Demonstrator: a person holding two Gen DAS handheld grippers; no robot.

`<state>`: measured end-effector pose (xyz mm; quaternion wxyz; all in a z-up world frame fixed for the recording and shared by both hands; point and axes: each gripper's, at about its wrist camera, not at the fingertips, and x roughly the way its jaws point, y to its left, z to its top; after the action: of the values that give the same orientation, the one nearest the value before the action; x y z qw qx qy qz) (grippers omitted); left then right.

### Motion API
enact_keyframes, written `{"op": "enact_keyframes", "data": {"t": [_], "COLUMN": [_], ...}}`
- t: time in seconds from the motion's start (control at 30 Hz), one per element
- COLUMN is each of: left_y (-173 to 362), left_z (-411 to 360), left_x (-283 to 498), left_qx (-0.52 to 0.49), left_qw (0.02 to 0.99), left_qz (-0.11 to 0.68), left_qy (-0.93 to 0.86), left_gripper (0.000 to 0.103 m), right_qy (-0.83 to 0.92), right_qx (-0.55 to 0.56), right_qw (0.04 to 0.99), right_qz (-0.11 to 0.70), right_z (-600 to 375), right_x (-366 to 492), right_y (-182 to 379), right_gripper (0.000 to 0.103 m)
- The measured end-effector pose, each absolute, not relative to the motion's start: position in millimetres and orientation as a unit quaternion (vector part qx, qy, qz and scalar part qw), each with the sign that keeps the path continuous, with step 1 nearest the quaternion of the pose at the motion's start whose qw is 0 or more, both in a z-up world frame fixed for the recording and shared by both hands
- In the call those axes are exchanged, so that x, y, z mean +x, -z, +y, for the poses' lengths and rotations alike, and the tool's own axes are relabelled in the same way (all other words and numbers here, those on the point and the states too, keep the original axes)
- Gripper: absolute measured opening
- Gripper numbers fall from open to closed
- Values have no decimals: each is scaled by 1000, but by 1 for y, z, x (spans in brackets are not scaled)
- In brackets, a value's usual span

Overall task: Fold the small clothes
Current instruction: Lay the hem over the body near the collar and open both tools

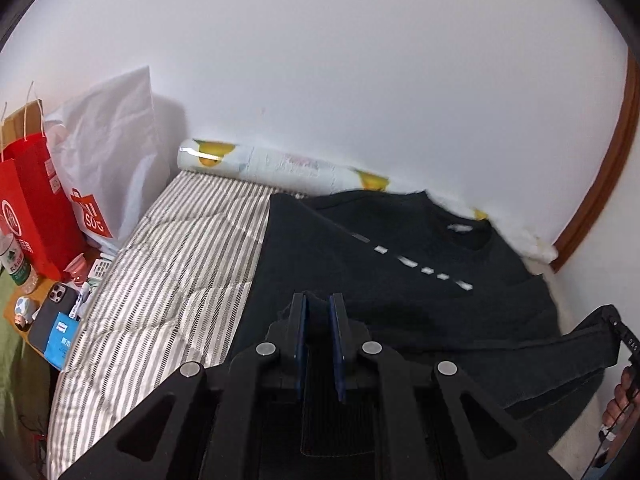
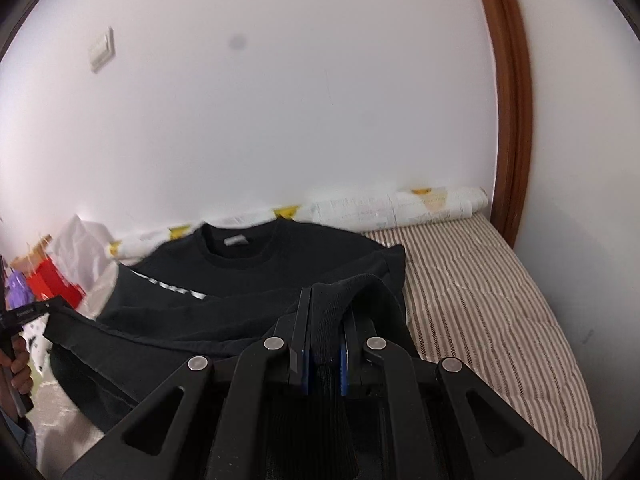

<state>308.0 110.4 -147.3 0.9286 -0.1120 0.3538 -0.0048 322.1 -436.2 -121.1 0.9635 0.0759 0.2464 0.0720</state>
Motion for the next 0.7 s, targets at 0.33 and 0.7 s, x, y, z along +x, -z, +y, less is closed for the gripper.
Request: {"op": "enact_keyframes", "data": {"t": [0.33, 0.7], "left_y": [189, 184], "left_z": [113, 126], "left_x": [331, 296], "left_qx": [-112, -134], "left_qw": [911, 900], "left_qz": [396, 416], "left_qy": [9, 2], "left_gripper": [17, 67], "right_qy": [-53, -24], "right_qx": [49, 74], "right_qw": [944, 942], "right_qz": [322, 327], "right_z": [-437, -456], "right_x": [374, 329], "right_y": [183, 185], "right_gripper": [13, 77]}}
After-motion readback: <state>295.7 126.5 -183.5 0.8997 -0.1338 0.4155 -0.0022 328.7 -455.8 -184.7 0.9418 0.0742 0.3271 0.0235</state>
